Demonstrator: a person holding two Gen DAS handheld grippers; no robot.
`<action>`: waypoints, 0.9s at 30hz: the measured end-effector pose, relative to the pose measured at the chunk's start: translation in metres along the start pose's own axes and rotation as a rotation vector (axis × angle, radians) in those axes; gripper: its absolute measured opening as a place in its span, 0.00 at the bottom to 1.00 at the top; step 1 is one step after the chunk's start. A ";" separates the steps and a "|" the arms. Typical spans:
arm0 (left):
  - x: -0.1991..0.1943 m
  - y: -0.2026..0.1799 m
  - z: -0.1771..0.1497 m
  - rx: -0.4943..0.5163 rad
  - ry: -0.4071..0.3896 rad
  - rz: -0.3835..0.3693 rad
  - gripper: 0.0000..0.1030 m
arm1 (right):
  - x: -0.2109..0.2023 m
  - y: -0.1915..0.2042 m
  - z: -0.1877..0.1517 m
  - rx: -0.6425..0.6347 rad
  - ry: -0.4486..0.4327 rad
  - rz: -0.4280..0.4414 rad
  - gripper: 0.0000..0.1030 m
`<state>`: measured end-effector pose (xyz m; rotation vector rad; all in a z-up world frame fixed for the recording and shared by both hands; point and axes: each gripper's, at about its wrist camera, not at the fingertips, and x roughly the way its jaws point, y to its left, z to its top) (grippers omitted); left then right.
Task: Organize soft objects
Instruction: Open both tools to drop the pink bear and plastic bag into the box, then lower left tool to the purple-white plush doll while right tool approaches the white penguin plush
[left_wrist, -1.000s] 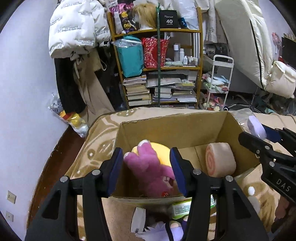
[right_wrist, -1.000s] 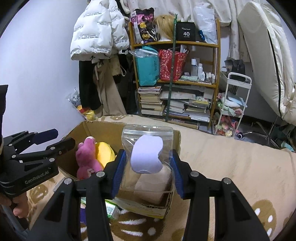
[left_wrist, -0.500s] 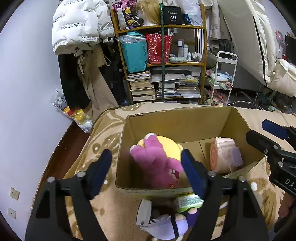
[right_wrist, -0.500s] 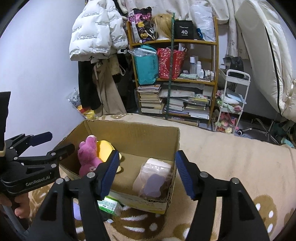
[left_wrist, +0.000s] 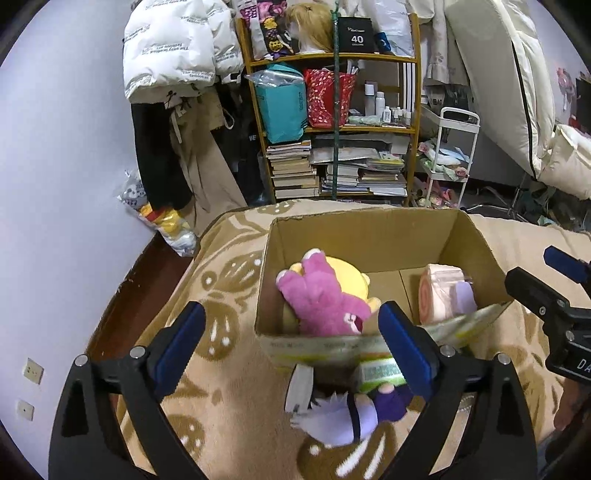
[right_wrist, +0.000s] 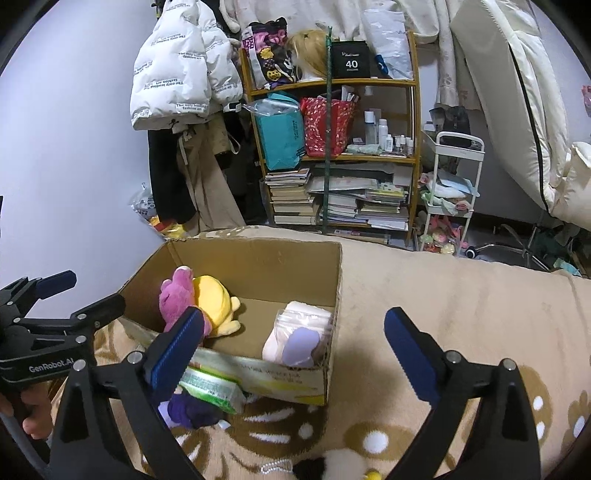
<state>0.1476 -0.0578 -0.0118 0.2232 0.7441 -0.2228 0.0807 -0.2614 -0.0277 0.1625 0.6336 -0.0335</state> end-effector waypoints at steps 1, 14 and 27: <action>-0.002 0.001 -0.001 -0.006 0.003 -0.001 0.91 | -0.003 -0.001 -0.001 0.002 0.000 -0.001 0.99; -0.022 0.003 -0.026 -0.007 0.067 -0.003 0.91 | -0.033 -0.006 -0.014 0.029 0.026 -0.016 0.99; -0.030 0.007 -0.057 -0.045 0.139 -0.012 0.91 | -0.039 -0.016 -0.040 0.098 0.157 -0.030 0.99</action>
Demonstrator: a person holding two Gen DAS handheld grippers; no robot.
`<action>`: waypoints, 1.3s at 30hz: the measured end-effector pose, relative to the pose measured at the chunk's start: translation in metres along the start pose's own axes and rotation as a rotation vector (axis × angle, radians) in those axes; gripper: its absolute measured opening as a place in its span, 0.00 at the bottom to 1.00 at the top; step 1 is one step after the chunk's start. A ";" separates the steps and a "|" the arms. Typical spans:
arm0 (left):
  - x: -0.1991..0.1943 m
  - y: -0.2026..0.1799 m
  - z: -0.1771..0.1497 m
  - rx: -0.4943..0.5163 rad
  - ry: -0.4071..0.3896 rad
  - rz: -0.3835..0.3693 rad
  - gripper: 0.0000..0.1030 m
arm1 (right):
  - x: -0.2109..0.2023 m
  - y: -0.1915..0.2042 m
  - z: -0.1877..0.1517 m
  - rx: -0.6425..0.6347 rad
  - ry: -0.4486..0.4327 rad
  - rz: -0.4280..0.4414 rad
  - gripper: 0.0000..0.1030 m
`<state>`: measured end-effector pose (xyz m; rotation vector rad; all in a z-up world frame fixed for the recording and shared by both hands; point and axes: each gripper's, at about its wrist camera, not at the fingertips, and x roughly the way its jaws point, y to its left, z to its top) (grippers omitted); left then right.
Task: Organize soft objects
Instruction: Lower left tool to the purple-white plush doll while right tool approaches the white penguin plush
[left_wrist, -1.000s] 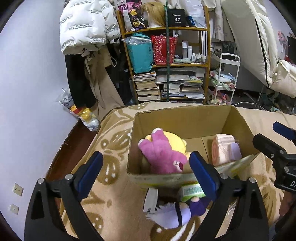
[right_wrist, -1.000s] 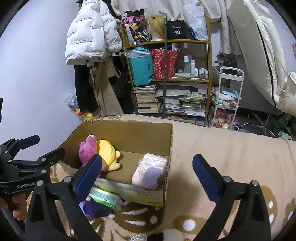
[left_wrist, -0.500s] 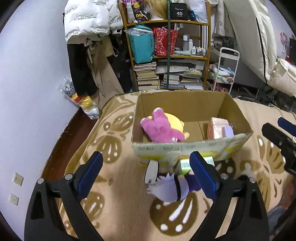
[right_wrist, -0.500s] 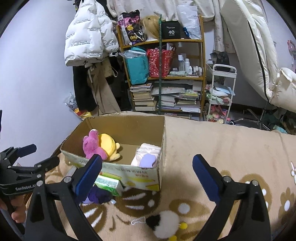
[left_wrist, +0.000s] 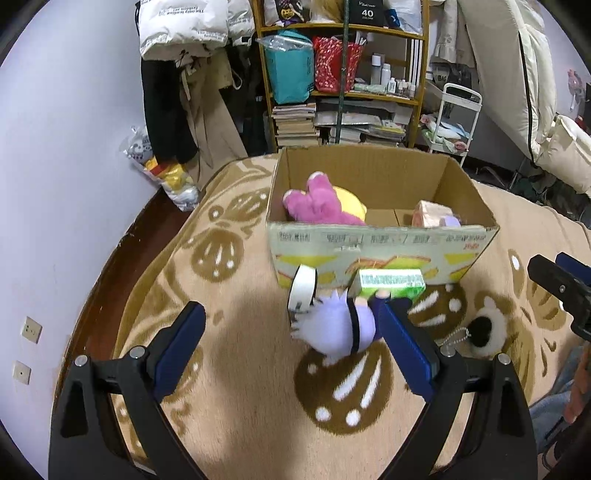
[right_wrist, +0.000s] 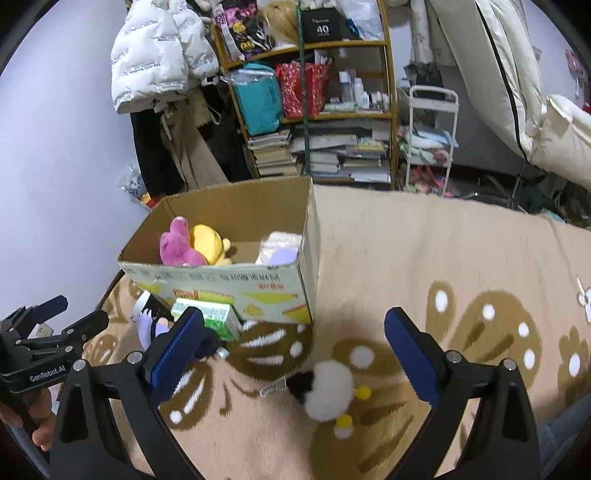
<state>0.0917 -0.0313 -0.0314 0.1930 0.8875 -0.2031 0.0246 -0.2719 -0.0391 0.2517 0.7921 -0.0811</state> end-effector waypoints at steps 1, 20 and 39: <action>0.000 0.000 -0.003 -0.001 0.004 0.000 0.91 | 0.001 0.000 -0.002 0.000 0.011 -0.002 0.99; 0.030 0.001 -0.011 -0.035 0.077 -0.031 0.91 | 0.033 -0.007 -0.015 0.037 0.160 -0.046 0.99; 0.050 -0.022 -0.011 0.003 0.104 -0.054 0.91 | 0.058 -0.018 -0.016 0.078 0.255 -0.077 0.99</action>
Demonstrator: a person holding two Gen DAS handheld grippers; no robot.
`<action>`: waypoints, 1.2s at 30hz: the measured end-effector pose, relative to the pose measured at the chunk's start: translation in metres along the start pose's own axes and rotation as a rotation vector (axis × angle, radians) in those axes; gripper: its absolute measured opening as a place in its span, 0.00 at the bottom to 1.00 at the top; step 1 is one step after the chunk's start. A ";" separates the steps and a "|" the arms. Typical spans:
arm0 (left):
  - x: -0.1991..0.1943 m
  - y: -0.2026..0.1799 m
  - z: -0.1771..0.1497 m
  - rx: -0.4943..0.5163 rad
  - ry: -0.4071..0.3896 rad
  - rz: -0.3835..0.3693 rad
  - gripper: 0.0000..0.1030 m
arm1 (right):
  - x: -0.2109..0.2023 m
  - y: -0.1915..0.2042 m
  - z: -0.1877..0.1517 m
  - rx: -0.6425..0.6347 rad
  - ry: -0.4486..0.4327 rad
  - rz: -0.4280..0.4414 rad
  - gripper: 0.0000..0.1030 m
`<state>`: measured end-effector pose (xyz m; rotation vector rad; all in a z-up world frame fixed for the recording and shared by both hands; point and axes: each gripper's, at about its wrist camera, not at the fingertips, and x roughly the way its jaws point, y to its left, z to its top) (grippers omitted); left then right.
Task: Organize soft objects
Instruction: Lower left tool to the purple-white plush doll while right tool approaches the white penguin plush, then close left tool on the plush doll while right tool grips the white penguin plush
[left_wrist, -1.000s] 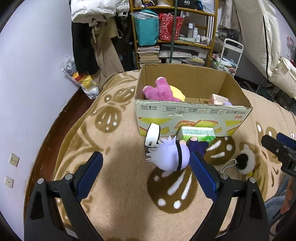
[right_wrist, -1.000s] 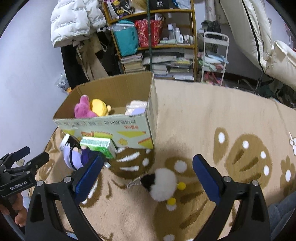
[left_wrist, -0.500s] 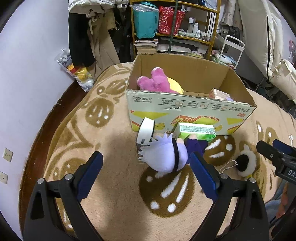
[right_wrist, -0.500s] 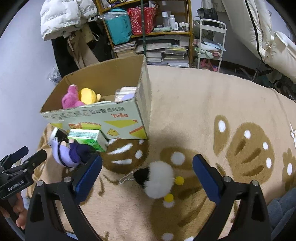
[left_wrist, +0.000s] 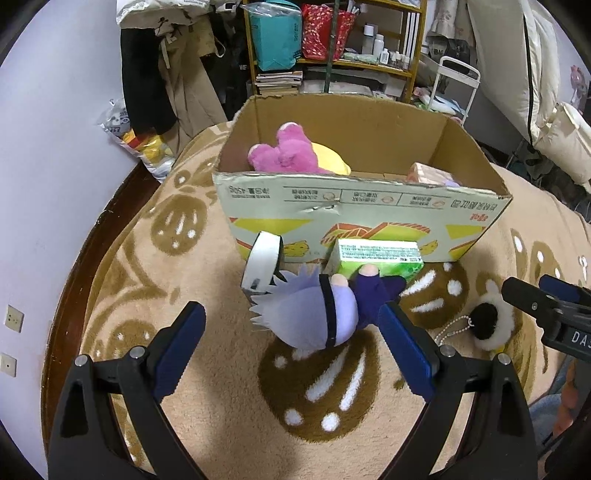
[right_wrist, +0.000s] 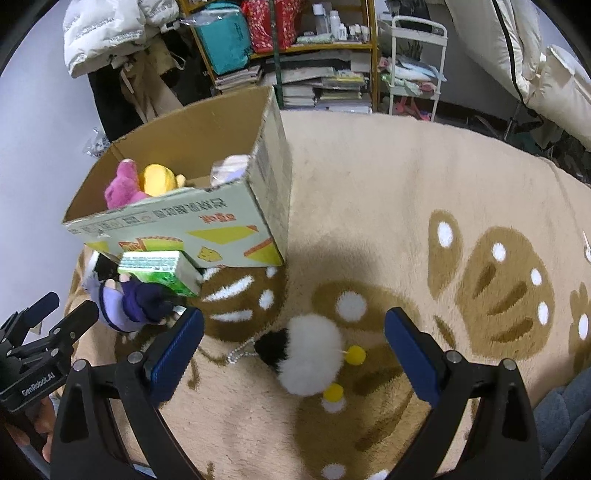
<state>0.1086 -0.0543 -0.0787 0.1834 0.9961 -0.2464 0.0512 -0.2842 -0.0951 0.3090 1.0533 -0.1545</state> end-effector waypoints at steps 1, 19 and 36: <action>0.002 -0.001 0.000 0.004 0.002 0.003 0.91 | 0.003 -0.001 0.000 0.002 0.008 -0.004 0.99; 0.038 -0.007 -0.004 -0.014 0.049 0.009 0.89 | 0.035 0.002 -0.004 -0.018 0.127 -0.032 0.99; 0.042 -0.018 -0.008 0.012 0.038 -0.057 0.67 | 0.051 0.010 -0.010 -0.045 0.217 -0.047 0.84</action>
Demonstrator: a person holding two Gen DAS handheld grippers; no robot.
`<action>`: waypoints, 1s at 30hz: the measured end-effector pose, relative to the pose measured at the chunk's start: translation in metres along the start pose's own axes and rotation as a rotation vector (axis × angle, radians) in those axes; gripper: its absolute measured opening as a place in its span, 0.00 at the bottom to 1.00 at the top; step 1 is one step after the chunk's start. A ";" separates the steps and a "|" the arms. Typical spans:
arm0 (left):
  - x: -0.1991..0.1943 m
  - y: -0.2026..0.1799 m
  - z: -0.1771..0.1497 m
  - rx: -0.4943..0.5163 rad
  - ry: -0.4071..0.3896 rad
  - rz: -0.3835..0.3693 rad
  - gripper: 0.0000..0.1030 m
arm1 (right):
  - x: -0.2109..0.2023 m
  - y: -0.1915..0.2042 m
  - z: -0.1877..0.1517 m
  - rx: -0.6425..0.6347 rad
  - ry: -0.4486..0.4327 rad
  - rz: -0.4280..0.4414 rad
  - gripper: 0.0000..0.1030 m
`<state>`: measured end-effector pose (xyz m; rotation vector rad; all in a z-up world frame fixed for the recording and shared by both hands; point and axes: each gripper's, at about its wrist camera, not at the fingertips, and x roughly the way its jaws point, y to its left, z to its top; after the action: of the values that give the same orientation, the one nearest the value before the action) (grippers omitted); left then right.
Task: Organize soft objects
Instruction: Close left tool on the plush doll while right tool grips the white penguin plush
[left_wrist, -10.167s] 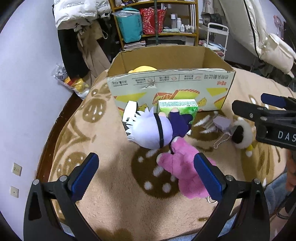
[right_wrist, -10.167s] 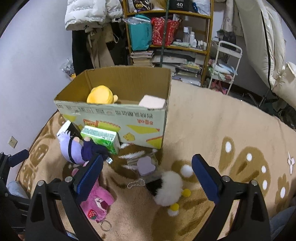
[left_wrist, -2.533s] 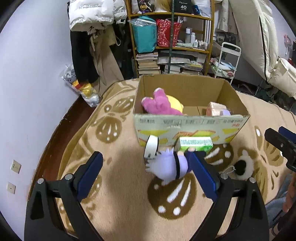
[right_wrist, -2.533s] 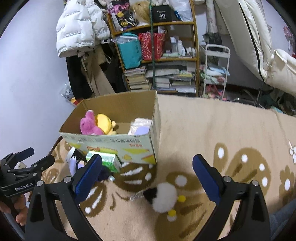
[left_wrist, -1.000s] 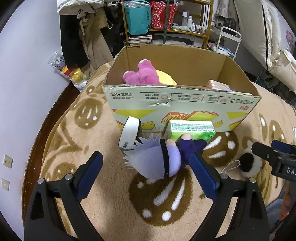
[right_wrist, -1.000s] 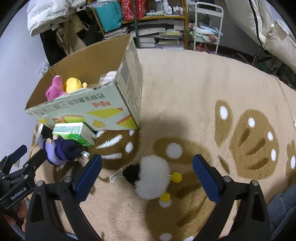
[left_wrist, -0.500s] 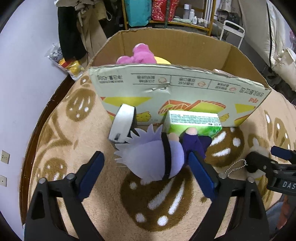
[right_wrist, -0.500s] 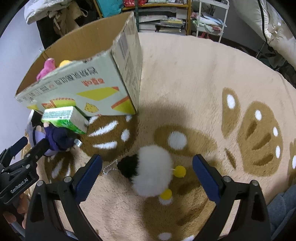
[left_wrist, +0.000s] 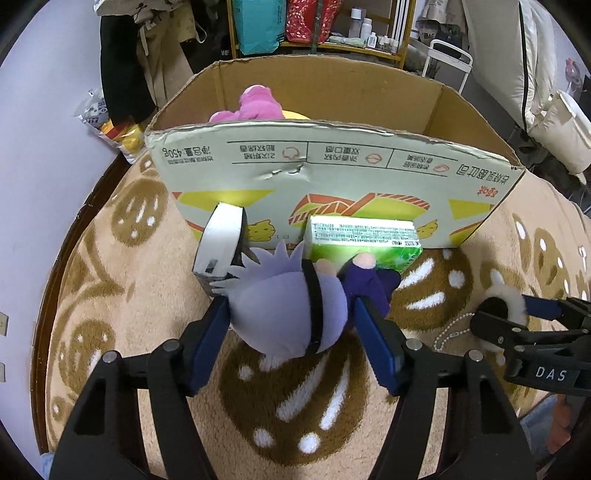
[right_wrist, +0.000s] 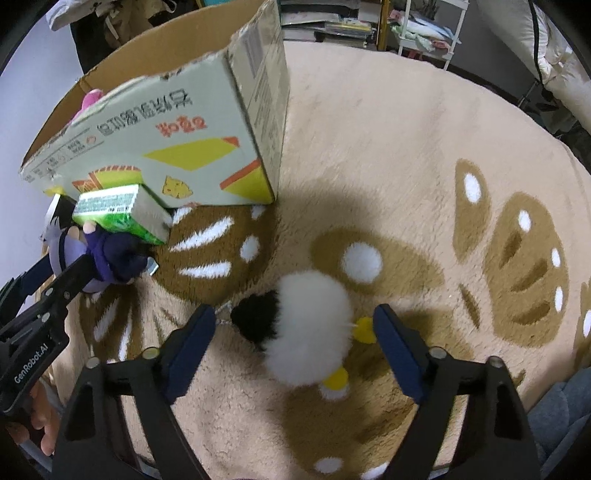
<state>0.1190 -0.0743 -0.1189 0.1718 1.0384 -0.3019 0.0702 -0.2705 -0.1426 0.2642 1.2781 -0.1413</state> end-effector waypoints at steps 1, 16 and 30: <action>0.000 0.001 0.000 -0.005 -0.001 -0.002 0.67 | 0.001 0.001 0.000 -0.001 0.006 0.000 0.82; 0.000 0.011 0.000 -0.076 0.005 -0.033 0.59 | 0.019 0.030 -0.023 -0.082 0.092 -0.024 0.37; -0.018 0.015 -0.012 -0.103 -0.011 -0.024 0.57 | -0.011 0.021 -0.022 -0.087 -0.046 0.037 0.33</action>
<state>0.1054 -0.0540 -0.1098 0.0646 1.0436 -0.2699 0.0519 -0.2446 -0.1350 0.2089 1.2300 -0.0596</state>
